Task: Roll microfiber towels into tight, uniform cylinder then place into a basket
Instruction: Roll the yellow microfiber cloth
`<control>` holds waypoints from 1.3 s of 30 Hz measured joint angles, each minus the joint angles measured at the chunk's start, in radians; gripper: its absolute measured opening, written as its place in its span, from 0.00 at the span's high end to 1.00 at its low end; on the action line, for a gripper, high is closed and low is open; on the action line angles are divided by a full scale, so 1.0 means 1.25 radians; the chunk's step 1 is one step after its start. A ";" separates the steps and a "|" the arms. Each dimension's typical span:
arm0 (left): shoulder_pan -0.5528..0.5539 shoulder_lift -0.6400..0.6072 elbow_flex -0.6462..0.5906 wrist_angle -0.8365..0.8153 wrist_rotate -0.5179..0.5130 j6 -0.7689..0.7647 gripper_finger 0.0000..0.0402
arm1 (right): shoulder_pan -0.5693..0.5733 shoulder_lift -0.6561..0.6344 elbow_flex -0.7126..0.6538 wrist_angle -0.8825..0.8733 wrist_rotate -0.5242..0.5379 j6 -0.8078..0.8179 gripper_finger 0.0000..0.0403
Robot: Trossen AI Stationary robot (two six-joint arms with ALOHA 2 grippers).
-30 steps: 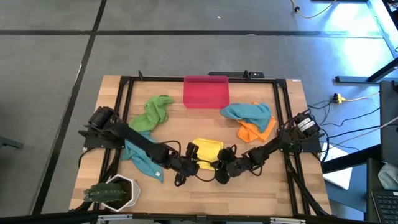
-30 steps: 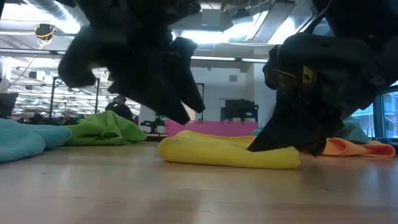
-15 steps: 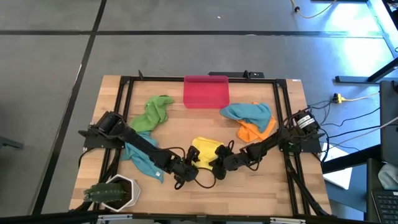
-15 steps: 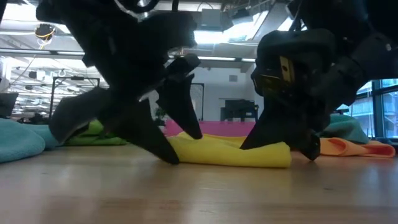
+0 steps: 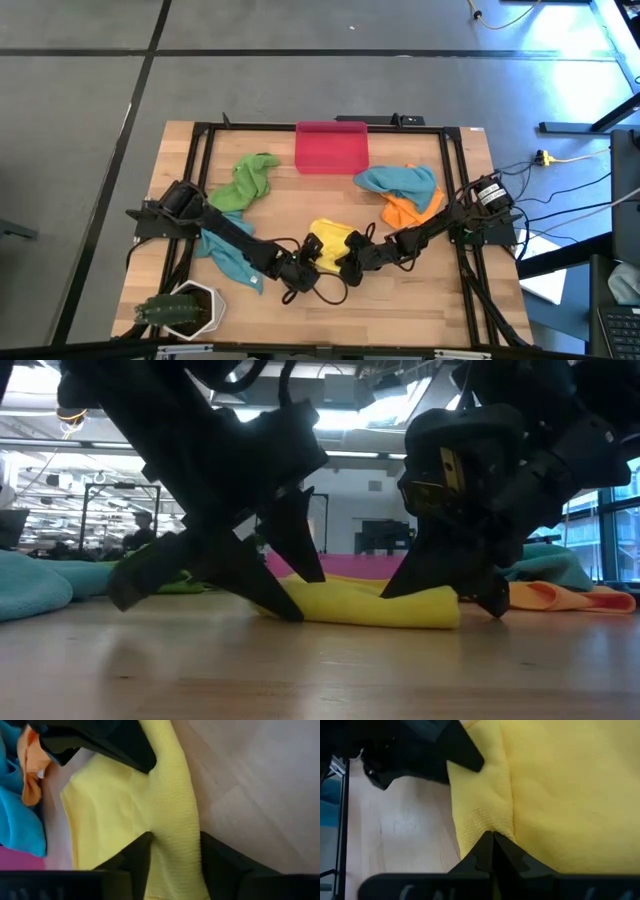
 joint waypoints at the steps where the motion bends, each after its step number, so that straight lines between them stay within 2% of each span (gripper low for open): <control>1: 0.003 0.005 0.000 -0.001 0.001 0.000 0.67 | 0.000 0.000 0.000 0.000 0.001 -0.001 0.97; 5: 0.010 0.017 0.000 0.000 0.017 0.000 0.79 | 0.000 0.001 -0.001 0.009 0.001 -0.027 0.97; 8: 0.012 0.019 0.000 0.001 0.028 -0.006 0.90 | -0.001 -0.009 -0.001 0.014 0.001 -0.097 0.97; 10: 0.012 0.020 -0.001 0.001 0.030 -0.011 0.96 | 0.000 -0.033 -0.002 -0.004 0.035 -0.158 0.97; 17: 0.016 0.013 -0.002 0.000 0.059 -0.059 0.99 | 0.047 -0.184 -0.002 -0.095 0.242 -0.387 0.97; 21: 0.019 0.010 -0.002 -0.003 0.095 -0.094 1.00 | 0.085 -0.245 -0.002 -0.132 0.293 -0.516 0.94; 25: 0.031 -0.018 -0.004 -0.006 0.162 -0.130 1.00 | 0.127 -0.252 -0.001 -0.125 0.284 -0.569 0.84; 30: 0.055 -0.066 -0.007 -0.031 0.335 -0.171 1.00 | 0.172 -0.218 -0.001 -0.113 0.267 -0.564 0.59; 34: 0.086 -0.078 -0.007 -0.030 0.392 -0.197 1.00 | 0.198 -0.176 0.000 -0.048 0.272 -0.592 0.40; 37: 0.098 -0.079 -0.006 -0.034 0.420 -0.214 1.00 | 0.211 -0.132 0.033 -0.034 0.277 -0.646 0.32; 39: 0.106 -0.079 -0.006 -0.035 0.446 -0.223 1.00 | 0.216 -0.097 0.075 -0.045 0.285 -0.695 0.31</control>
